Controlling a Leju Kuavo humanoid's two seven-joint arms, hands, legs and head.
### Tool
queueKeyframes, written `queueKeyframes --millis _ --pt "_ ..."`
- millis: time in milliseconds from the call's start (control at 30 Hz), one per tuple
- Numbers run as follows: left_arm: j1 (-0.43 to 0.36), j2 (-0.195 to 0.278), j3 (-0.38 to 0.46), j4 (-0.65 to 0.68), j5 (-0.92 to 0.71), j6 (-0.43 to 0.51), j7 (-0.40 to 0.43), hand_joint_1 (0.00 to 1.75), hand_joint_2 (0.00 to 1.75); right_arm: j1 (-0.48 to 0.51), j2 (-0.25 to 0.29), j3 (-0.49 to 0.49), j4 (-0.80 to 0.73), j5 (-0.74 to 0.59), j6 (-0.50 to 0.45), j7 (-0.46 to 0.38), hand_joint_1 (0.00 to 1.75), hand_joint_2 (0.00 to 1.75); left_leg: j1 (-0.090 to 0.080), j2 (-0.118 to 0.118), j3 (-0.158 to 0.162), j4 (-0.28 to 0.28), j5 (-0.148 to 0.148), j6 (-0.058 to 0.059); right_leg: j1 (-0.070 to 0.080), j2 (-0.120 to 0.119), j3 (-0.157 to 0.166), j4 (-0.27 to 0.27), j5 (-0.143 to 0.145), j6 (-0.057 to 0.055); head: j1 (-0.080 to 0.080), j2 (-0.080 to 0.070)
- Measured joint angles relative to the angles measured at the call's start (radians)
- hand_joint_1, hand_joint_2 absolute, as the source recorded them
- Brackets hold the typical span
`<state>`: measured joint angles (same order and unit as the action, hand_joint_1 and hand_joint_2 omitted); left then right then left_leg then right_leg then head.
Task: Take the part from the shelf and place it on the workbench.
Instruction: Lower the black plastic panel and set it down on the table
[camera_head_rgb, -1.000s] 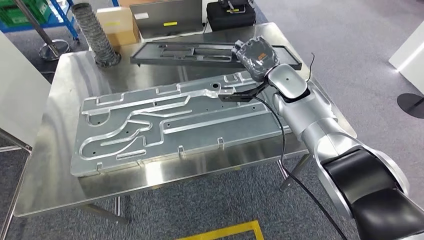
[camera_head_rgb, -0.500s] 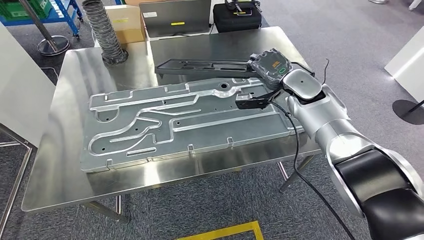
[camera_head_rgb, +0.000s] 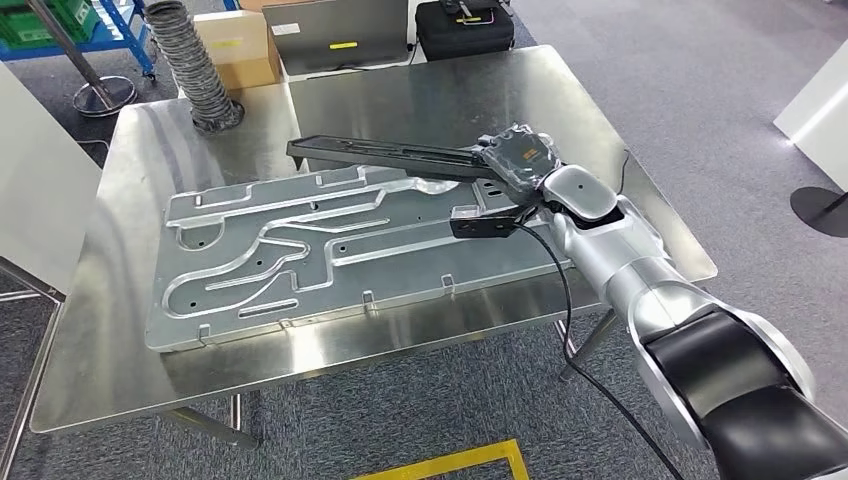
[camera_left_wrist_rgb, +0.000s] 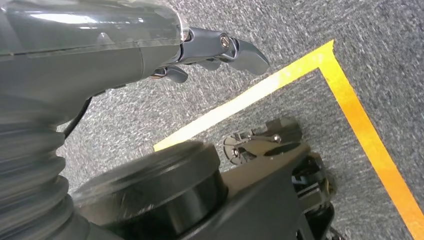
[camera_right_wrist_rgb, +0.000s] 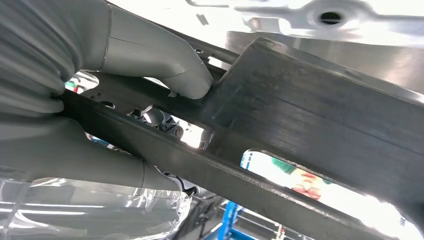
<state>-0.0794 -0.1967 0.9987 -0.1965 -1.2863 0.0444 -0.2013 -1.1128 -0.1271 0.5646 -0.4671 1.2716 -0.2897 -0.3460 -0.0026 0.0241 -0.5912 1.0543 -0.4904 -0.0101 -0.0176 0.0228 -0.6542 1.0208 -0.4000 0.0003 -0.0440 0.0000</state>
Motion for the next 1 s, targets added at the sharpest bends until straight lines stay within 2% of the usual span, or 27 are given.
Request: queueKeyframes --millis 33,100,133,167,200,267,300,333,433,500,533,600,633,667,700,767,833,900,967,1000 --pt "0.000 0.000 0.000 0.000 0.000 0.000 -0.001 0.00 1.75 0.003 -0.004 -0.003 0.000 -0.008 -0.004 -0.006 1.75 1.75 0.003 -0.002 -0.021 0.047 -0.026 -0.004 -0.002 0.000 0.002 -0.002 0.000 -0.003 0.000 0.000" --pt "0.001 0.000 0.000 0.000 -0.001 -0.001 -0.004 0.00 1.75 0.019 -0.016 -0.013 0.001 -0.023 -0.016 -0.017 1.75 1.75 0.008 -0.006 -0.080 0.182 -0.083 -0.010 -0.003 0.000 0.004 -0.002 -0.002 -0.007 0.000 0.000" --pt "0.000 0.000 0.000 0.000 -0.001 -0.002 -0.006 0.00 1.75 0.031 -0.021 -0.017 0.002 -0.028 -0.021 -0.022 1.75 1.75 0.010 -0.007 -0.103 0.232 -0.094 -0.012 -0.003 0.000 0.005 -0.001 -0.002 -0.008 0.000 0.000" --pt "-0.001 0.000 0.000 0.000 -0.001 -0.002 -0.008 0.00 1.75 0.043 -0.025 -0.020 0.002 -0.033 -0.025 -0.025 1.75 1.75 0.011 -0.007 -0.111 0.246 -0.087 -0.012 -0.003 0.000 0.006 -0.001 -0.003 -0.008 0.000 0.000" --pt "-0.001 0.000 0.000 0.000 -0.002 -0.002 -0.009 0.00 1.75 0.054 -0.030 -0.023 0.001 -0.037 -0.027 -0.028 1.75 1.75 0.013 -0.008 -0.099 0.219 -0.062 -0.011 -0.003 0.001 0.007 0.000 -0.004 -0.008 0.000 0.000" --pt "0.000 0.002 0.000 0.000 -0.001 -0.001 -0.009 0.00 1.75 0.073 -0.039 -0.029 -0.008 -0.043 -0.029 -0.031 1.75 1.75 0.012 -0.003 -0.038 0.093 0.005 -0.003 -0.002 0.005 0.012 0.002 -0.007 -0.004 0.000 0.000" --pt "0.000 0.002 0.000 0.000 0.000 0.000 -0.010 0.00 1.75 0.079 -0.044 -0.034 -0.014 -0.045 -0.030 -0.032 1.75 1.75 0.010 0.001 -0.009 0.033 0.026 0.002 0.000 0.007 0.012 0.003 -0.008 0.001 0.000 0.000" --pt "0.000 0.003 0.000 0.000 0.000 0.001 -0.010 0.00 1.75 0.083 -0.049 -0.038 -0.019 -0.046 -0.031 -0.031 1.31 1.31 0.007 0.004 0.010 -0.006 0.033 0.006 0.002 0.007 0.011 0.003 -0.007 0.006 0.000 0.000" --pt "0.001 0.003 0.000 0.000 0.004 0.006 -0.011 0.00 1.75 0.084 -0.054 -0.044 -0.023 -0.041 -0.029 -0.027 0.00 0.00 0.005 0.003 0.017 -0.035 0.029 0.018 0.004 0.006 0.007 0.000 -0.002 0.025 0.000 0.000" --pt "0.004 0.003 0.000 0.000 0.002 0.012 -0.008 0.00 1.75 0.081 -0.053 -0.044 -0.024 -0.035 -0.028 -0.022 0.00 0.00 0.009 0.005 0.021 -0.045 0.036 0.031 0.002 0.001 -0.003 0.027 -0.024 0.035 0.000 0.000" --pt "0.004 0.003 0.000 0.000 0.000 0.014 -0.004 0.00 1.75 0.079 -0.048 -0.044 -0.024 -0.033 -0.029 -0.018 0.00 0.00 0.010 0.007 0.023 -0.050 0.039 0.036 0.002 -0.001 -0.023 0.070 -0.052 0.040 0.000 0.000" --pt "0.005 0.003 0.000 0.000 -0.002 0.015 0.002 0.00 1.75 0.078 -0.032 -0.045 -0.022 -0.032 -0.031 -0.014 0.00 0.00 0.008 0.010 0.022 -0.051 0.041 0.041 0.003 -0.006 -0.085 0.203 -0.118 0.047 0.000 0.000" --pt "0.006 0.003 0.000 0.000 0.001 0.012 0.003 0.00 1.75 0.080 -0.023 -0.046 -0.021 -0.032 -0.032 -0.013 0.00 0.00 0.007 0.011 0.022 -0.050 0.041 0.041 0.003 -0.006 -0.112 0.258 -0.137 0.050 0.000 0.000" --pt "0.007 0.003 0.000 0.000 0.005 0.007 0.003 0.00 1.31 0.083 -0.013 -0.048 -0.019 -0.032 -0.033 -0.013 0.00 0.00 0.006 0.012 0.022 -0.050 0.041 0.042 0.003 -0.006 -0.123 0.281 -0.137 0.051 0.000 0.000" --pt "0.007 0.003 0.000 0.000 0.010 0.000 0.001 0.00 0.87 0.085 -0.004 -0.050 -0.018 -0.032 -0.033 -0.013 0.00 0.00 0.005 0.012 0.022 -0.049 0.040 0.041 0.003 -0.006 -0.115 0.263 -0.119 0.051 0.000 0.000" --pt "0.008 0.003 0.001 0.000 0.016 -0.010 -0.003 0.00 0.00 0.084 0.009 -0.056 -0.017 -0.032 -0.032 -0.013 0.00 0.00 0.005 0.012 0.022 -0.046 0.038 0.038 0.002 -0.003 -0.050 0.134 -0.054 0.047 0.000 0.000" --pt "0.007 0.003 0.001 0.000 0.016 -0.012 -0.003 0.00 0.00 0.080 0.019 -0.063 -0.017 -0.032 -0.030 -0.013 0.00 0.00 0.001 0.008 0.021 -0.040 0.033 0.029 0.006 0.005 0.002 0.026 -0.014 0.035 0.000 0.000" --pt "0.007 0.003 0.001 0.000 0.015 -0.012 0.000 0.00 0.00 0.078 0.023 -0.067 -0.017 -0.032 -0.027 -0.013 0.00 0.00 -0.002 0.004 0.021 -0.038 0.030 0.018 0.012 0.008 0.009 0.005 -0.010 0.019 0.000 0.000" --pt "0.007 0.003 0.001 0.000 0.015 -0.011 0.004 0.00 0.00 0.077 0.023 -0.068 -0.018 -0.031 -0.023 -0.013 0.00 0.00 -0.001 0.004 0.019 -0.034 0.024 0.008 0.009 0.006 0.012 -0.001 -0.007 0.005 0.000 0.000" --pt "0.007 0.003 0.001 0.000 0.015 -0.010 0.007 0.00 0.00 0.075 0.023 -0.068 -0.018 -0.029 -0.020 -0.013 0.00 0.00 0.001 0.002 0.012 -0.017 0.011 0.002 0.006 0.005 0.015 -0.004 -0.006 -0.001 0.000 0.000"
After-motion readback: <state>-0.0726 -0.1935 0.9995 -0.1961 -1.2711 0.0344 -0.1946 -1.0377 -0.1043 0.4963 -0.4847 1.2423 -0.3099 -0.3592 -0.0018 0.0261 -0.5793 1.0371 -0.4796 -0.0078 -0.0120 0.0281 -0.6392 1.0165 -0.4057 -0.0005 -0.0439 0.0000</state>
